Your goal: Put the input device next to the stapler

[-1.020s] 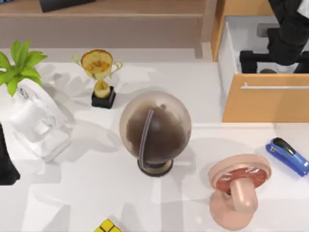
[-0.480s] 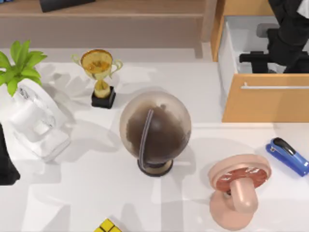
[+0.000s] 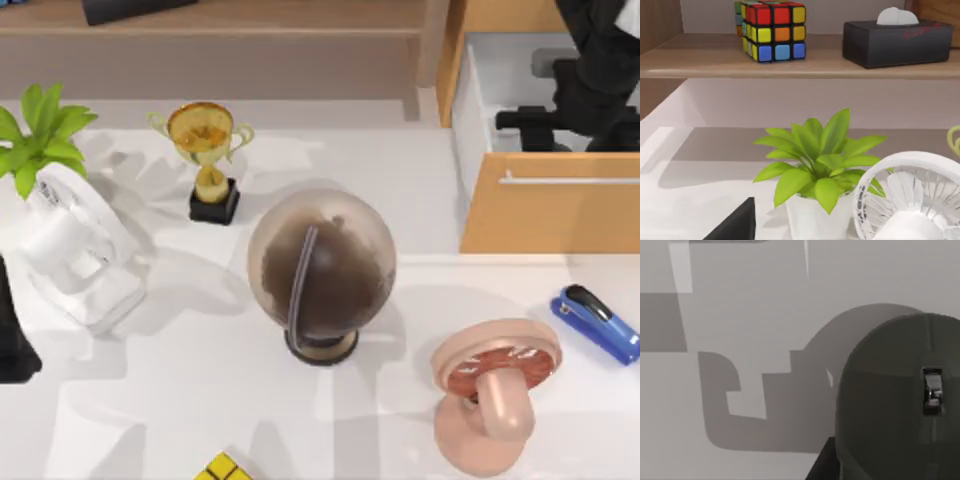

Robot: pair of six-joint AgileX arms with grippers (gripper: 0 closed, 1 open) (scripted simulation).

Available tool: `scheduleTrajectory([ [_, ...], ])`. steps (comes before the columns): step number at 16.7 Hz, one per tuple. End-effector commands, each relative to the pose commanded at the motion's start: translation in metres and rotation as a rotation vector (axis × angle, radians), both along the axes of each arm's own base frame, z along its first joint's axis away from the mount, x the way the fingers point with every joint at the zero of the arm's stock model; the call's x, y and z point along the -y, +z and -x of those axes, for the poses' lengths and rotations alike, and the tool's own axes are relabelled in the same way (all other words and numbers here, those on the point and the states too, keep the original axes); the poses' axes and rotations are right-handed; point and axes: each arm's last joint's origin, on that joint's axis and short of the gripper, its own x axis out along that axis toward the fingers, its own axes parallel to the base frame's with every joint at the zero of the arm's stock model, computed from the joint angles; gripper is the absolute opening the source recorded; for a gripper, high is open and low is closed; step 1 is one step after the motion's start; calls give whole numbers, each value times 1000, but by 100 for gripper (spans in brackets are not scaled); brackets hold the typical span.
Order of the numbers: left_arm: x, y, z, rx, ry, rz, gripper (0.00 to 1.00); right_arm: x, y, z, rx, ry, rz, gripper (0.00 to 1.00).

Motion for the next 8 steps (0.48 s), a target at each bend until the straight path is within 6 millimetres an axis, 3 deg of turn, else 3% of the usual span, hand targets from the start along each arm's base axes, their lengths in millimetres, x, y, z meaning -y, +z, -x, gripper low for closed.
scheduleTrajectory([
  [4,0,0,0,0,0,0,100,0,1,0,1,-1,-1,0],
  [8,0,0,0,0,0,0,100,-1,27,7,31,24,0,0],
])
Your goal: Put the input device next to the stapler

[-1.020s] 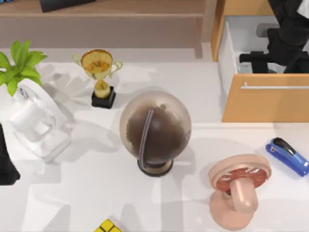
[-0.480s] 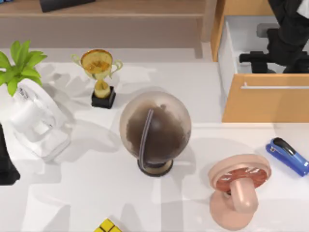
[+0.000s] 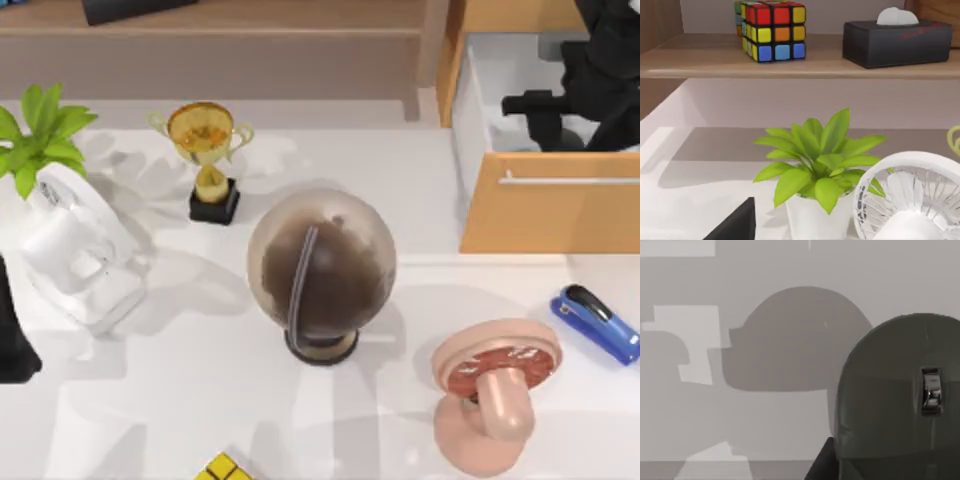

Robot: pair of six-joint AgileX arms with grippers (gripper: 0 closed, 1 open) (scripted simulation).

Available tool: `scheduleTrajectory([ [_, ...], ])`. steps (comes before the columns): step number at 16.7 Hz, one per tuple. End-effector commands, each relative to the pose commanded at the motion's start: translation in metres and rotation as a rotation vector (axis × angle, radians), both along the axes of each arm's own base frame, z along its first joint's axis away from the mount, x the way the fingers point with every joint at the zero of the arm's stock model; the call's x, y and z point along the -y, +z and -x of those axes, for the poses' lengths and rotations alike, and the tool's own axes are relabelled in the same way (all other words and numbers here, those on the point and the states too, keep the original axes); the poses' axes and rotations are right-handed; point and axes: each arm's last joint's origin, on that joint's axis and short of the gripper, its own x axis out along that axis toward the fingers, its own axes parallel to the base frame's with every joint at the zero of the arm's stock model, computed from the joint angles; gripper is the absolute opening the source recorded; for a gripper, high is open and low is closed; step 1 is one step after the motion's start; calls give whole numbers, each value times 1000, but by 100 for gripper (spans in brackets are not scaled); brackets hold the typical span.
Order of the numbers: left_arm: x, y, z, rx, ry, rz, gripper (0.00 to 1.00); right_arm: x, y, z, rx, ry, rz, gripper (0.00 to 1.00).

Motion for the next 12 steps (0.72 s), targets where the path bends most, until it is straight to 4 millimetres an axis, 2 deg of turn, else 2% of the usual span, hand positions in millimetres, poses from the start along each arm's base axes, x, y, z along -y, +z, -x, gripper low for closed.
scheduleTrajectory([
  [2,0,0,0,0,0,0,100,1,19,8,24,19,0,0],
  [6,0,0,0,0,0,0,100,14,76,29,143,40,-9,0],
  [9,0,0,0,0,0,0,100,30,116,53,232,42,-11,0],
  [12,0,0,0,0,0,0,100,49,140,82,272,33,-5,0],
])
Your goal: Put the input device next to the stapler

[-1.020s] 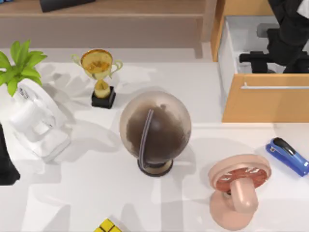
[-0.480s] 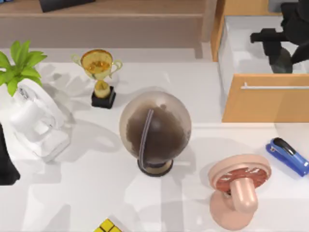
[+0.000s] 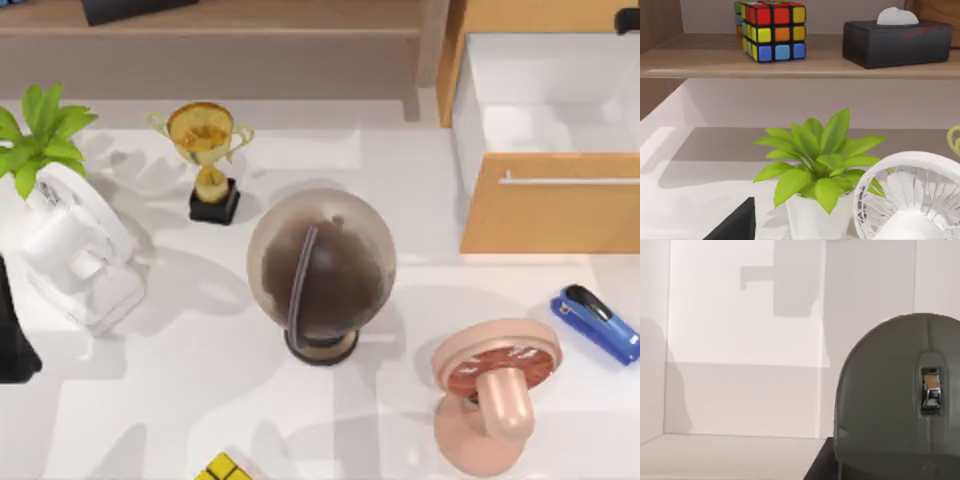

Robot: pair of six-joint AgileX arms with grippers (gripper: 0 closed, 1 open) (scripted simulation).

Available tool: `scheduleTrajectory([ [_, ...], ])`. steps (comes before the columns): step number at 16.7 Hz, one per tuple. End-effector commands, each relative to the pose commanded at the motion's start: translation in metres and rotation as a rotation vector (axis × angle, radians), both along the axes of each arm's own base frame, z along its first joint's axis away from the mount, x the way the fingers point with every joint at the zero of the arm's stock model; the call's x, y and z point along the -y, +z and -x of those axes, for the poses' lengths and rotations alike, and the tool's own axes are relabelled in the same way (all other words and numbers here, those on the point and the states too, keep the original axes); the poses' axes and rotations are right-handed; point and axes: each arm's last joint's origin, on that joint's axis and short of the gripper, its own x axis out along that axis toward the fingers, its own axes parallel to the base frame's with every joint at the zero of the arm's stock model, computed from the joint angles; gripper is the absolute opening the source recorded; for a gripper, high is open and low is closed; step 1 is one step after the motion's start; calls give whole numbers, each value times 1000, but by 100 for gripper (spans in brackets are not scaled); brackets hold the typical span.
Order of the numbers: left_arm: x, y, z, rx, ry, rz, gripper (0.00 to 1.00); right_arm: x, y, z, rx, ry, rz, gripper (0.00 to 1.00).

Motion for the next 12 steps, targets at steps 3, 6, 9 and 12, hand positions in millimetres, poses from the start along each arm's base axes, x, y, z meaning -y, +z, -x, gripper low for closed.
scheduleTrajectory([
  [3,0,0,0,0,0,0,100,17,6,30,-4,-16,6,0],
  [6,0,0,0,0,0,0,100,31,-2,57,-42,-33,11,0],
  [9,0,0,0,0,0,0,100,42,-22,78,-100,-46,12,0],
  [12,0,0,0,0,0,0,100,48,-52,91,-168,-51,9,0],
])
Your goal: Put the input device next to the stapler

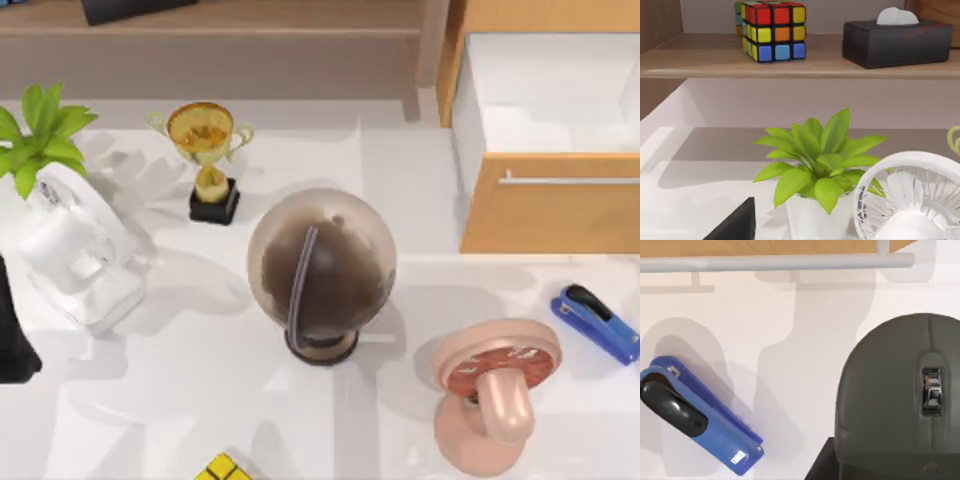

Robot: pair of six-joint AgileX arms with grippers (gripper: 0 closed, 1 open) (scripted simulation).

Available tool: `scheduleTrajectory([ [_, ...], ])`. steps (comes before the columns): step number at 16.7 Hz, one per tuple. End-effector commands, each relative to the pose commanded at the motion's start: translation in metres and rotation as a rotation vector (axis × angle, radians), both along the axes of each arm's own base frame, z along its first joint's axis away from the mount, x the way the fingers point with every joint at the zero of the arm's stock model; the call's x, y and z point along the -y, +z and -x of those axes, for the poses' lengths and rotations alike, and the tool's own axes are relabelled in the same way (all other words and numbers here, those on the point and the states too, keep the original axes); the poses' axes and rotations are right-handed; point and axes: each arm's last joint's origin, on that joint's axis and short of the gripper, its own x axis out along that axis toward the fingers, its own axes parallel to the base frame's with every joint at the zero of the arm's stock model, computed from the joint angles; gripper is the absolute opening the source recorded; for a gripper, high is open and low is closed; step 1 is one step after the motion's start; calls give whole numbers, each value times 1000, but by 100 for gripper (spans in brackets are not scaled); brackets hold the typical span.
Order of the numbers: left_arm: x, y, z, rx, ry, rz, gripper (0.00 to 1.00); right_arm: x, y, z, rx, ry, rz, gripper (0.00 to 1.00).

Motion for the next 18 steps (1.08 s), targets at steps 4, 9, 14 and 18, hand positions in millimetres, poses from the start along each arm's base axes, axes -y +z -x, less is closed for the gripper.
scheduleTrajectory([
  [4,0,0,0,0,0,0,100,4,-45,7,-82,4,-9,0],
  [9,0,0,0,0,0,0,100,6,-86,8,-132,13,-13,0],
  [14,0,0,0,0,0,0,100,6,-95,6,-134,16,-13,0],
  [18,0,0,0,0,0,0,100,5,-93,6,-130,18,-13,0],
])
